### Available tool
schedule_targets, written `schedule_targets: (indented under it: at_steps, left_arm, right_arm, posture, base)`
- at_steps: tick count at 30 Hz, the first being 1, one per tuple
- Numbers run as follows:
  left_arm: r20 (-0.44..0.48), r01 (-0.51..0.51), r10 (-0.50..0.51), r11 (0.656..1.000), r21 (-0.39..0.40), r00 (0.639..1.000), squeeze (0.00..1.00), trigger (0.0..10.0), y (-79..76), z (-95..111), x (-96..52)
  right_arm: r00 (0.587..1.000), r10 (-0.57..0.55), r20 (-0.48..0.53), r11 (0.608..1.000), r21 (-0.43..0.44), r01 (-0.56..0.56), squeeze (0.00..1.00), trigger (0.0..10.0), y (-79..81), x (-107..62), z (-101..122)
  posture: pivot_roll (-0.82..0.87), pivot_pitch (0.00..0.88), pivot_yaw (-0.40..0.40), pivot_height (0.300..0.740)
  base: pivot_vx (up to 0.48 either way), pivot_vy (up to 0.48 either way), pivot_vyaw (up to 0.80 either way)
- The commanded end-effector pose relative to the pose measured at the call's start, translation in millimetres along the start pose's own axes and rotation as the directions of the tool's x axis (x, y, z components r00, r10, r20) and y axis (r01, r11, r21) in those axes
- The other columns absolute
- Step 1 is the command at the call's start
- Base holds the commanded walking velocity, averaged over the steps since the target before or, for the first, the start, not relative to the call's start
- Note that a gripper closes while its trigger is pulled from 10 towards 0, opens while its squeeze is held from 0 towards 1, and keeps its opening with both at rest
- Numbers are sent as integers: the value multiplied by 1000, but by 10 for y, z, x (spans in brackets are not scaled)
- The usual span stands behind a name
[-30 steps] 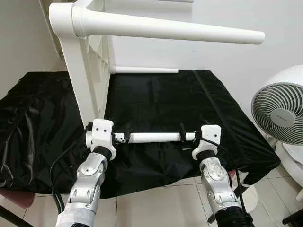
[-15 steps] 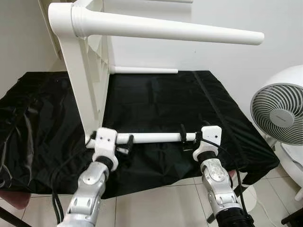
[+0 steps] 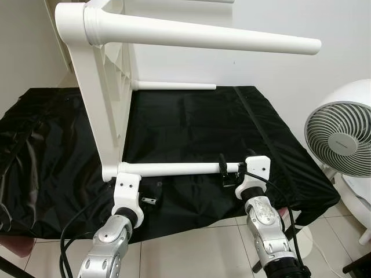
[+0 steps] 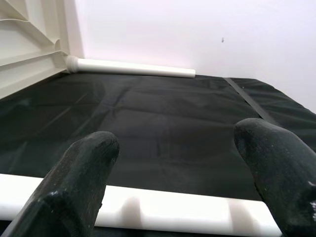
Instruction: Building children table
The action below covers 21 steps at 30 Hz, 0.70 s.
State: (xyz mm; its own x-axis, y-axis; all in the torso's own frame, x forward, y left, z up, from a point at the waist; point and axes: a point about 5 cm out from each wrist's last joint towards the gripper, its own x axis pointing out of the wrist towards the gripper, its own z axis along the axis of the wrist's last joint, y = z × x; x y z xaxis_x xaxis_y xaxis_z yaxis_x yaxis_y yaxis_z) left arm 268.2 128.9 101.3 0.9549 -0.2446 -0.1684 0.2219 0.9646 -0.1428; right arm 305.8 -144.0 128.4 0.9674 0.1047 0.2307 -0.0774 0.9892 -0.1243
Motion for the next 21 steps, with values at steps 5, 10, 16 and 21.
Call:
schedule_targets:
  at_steps: [5,10,16,21]
  left_arm:
    - [-6,-34,34,994,-105,999,0,10000,35,82,97]
    - [-6,-34,34,994,-105,999,0,10000,35,82,97]
    - [-23,-34,31,988,-152,999,0,10000,25,109,160]
    - [-78,-45,29,977,-210,997,0,10000,21,64,138]
  right_arm:
    - [999,24,34,999,-26,-23,0,10000,10,30,89]
    - [999,24,34,999,-26,-23,0,10000,10,30,89]
    - [999,8,46,999,-35,-6,0,10000,-43,35,123]
    - [998,-14,54,999,-50,16,0,10000,-110,13,152]
  posture:
    - [77,12,0,740]
    - [77,12,0,740]
    - [56,14,14,740]
    - [51,19,20,740]
  base:
    - [0,0,0]
    - [0,0,0]
    - [0,0,0]
    - [0,0,0]
